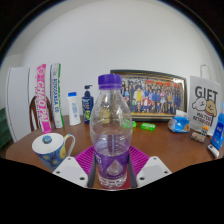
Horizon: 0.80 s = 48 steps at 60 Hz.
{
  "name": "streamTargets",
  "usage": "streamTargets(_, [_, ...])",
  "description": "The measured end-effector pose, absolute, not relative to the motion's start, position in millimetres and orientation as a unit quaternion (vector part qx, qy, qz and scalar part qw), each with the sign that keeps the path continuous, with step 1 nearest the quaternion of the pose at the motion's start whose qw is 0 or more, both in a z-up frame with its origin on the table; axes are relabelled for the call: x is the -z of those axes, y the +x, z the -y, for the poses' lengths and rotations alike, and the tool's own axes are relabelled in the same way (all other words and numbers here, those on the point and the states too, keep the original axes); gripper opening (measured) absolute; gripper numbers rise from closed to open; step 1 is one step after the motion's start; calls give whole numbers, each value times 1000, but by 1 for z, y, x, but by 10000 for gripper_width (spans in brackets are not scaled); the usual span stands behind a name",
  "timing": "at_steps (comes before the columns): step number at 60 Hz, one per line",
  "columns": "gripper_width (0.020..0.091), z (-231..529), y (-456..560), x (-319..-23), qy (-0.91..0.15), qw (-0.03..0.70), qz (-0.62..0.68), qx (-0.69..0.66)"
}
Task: Pour water
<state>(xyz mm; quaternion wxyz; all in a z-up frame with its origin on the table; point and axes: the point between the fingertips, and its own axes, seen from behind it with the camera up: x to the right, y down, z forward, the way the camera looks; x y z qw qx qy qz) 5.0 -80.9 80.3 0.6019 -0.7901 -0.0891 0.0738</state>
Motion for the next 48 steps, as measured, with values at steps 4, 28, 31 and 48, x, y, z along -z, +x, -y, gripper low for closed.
streamTargets(4, [602, 88, 8, -77, -805, 583, 80, -73])
streamTargets(28, [854, 230, 2, -144, -876, 483, 4, 14])
streamTargets(31, [851, 253, -2, -154, -882, 470, -4, 25])
streamTargets(48, [853, 333, -36, -196, -890, 453, -1, 48])
